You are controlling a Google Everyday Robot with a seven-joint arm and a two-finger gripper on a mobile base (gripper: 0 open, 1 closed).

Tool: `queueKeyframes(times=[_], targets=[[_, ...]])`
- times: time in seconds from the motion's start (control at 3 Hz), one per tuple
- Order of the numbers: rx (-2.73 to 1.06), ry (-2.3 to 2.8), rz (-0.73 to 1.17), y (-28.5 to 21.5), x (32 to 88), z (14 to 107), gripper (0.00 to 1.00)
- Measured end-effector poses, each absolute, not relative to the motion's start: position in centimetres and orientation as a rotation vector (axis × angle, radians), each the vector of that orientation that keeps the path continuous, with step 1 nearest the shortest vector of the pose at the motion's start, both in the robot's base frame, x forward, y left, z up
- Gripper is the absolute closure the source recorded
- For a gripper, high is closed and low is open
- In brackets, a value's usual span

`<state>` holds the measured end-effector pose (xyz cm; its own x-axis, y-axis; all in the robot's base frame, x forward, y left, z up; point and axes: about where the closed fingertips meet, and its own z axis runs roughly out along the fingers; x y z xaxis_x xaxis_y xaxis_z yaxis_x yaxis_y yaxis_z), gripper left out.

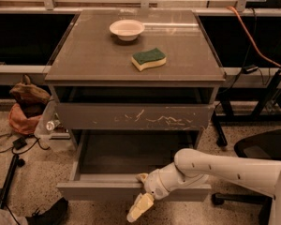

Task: Open middle drawer

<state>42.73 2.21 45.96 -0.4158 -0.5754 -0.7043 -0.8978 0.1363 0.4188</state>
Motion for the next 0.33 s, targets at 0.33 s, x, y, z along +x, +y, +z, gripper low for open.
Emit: queueKeyframes(times=[0.33], targets=[[-1.388,2.074,1.195,2.61,40.24,46.42,0.0]])
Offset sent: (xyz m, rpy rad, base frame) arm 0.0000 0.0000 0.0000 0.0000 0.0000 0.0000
